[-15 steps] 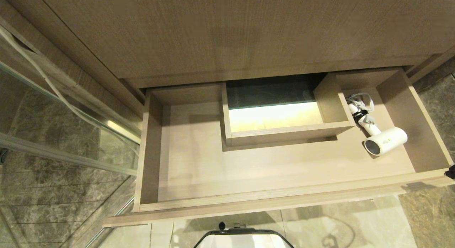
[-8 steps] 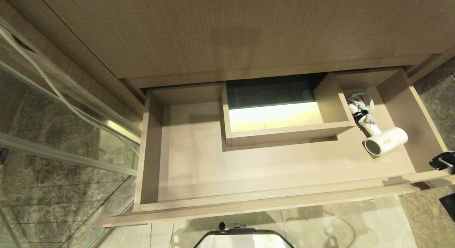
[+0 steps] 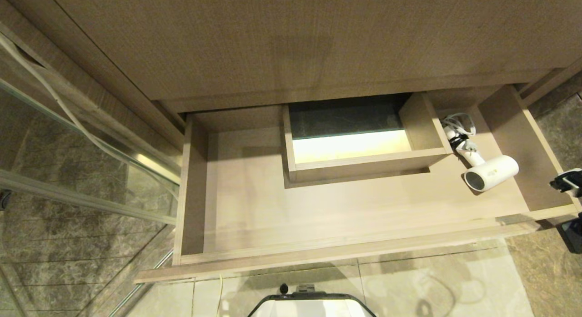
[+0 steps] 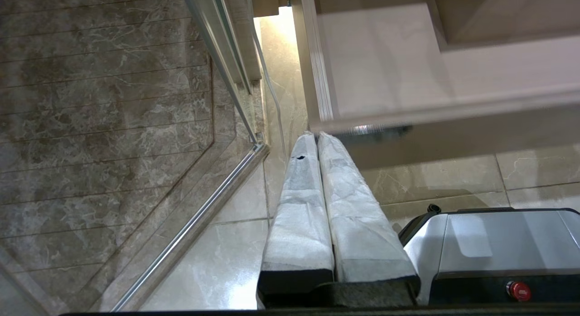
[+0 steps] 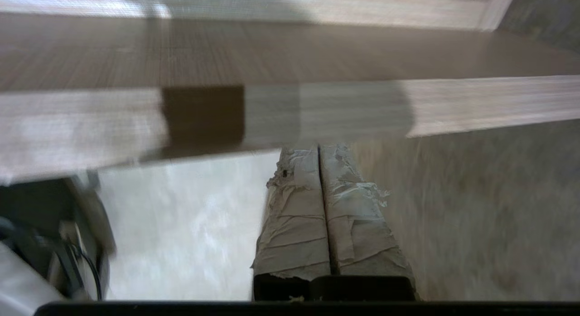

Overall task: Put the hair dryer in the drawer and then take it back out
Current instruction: Close the drawer

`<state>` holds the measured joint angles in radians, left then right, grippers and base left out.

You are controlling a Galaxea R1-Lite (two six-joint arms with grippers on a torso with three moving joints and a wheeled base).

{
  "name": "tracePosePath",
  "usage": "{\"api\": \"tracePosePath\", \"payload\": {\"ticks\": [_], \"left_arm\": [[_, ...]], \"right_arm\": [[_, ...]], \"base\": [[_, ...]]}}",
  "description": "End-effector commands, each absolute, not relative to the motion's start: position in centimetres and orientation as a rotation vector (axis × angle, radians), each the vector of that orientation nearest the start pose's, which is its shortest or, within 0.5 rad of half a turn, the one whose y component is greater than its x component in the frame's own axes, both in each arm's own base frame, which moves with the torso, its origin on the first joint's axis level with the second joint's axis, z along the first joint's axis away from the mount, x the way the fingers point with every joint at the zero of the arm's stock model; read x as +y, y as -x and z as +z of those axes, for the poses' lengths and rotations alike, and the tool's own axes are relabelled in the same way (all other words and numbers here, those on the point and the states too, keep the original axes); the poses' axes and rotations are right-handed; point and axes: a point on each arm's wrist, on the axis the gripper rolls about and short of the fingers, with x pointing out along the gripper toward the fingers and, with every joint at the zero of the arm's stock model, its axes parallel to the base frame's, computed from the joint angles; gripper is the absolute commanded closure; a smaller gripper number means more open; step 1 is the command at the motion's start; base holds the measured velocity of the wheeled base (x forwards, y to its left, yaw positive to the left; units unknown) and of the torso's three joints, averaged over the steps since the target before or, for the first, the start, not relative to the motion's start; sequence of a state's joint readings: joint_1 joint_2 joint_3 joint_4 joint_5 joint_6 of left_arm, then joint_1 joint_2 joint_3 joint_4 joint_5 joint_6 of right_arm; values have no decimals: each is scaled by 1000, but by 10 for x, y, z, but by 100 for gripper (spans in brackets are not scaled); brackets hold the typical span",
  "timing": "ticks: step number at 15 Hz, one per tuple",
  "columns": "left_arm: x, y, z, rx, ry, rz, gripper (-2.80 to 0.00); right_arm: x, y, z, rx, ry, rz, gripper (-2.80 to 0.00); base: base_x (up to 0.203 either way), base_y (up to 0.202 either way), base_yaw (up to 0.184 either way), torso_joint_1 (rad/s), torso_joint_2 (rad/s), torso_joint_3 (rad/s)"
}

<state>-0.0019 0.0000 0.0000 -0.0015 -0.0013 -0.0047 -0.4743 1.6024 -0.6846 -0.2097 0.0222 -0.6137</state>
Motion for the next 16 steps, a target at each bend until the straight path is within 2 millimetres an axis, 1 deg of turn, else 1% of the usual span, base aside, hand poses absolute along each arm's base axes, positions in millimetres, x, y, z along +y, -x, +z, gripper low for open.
{"api": "tracePosePath", "payload": {"ticks": [1, 2, 3, 4, 5, 6, 8, 13, 16], "left_arm": [[0, 23, 76, -2, 5, -3, 0], [0, 23, 76, -2, 5, -3, 0], [0, 23, 75, -1, 5, -3, 0], [0, 23, 76, -2, 5, -3, 0], [0, 23, 75, 0, 5, -3, 0], [0, 23, 76, -2, 5, -3, 0], [0, 23, 76, -2, 5, -4, 0], [0, 23, 76, -2, 5, -3, 0], [0, 23, 76, -2, 5, -3, 0]], "right_arm": [[-116, -232, 171, 571, 444, -204, 0], [-116, -233, 174, 550, 440, -201, 0], [-119, -241, 186, 446, 444, -193, 0], [-123, -253, 208, 274, 471, -207, 0], [-128, -265, 224, 158, 486, -211, 0], [-131, -272, 230, 103, 490, -212, 0], [-130, -268, 229, 107, 485, -213, 0], [-114, -237, 230, 114, 483, -211, 0], [-111, -230, 224, 141, 474, -206, 0]], "base": [[0, 0, 0, 0, 0, 0], [0, 0, 0, 0, 0, 0], [0, 0, 0, 0, 0, 0], [0, 0, 0, 0, 0, 0], [0, 0, 0, 0, 0, 0], [0, 0, 0, 0, 0, 0], [0, 0, 0, 0, 0, 0], [0, 0, 0, 0, 0, 0], [0, 0, 0, 0, 0, 0]]}}
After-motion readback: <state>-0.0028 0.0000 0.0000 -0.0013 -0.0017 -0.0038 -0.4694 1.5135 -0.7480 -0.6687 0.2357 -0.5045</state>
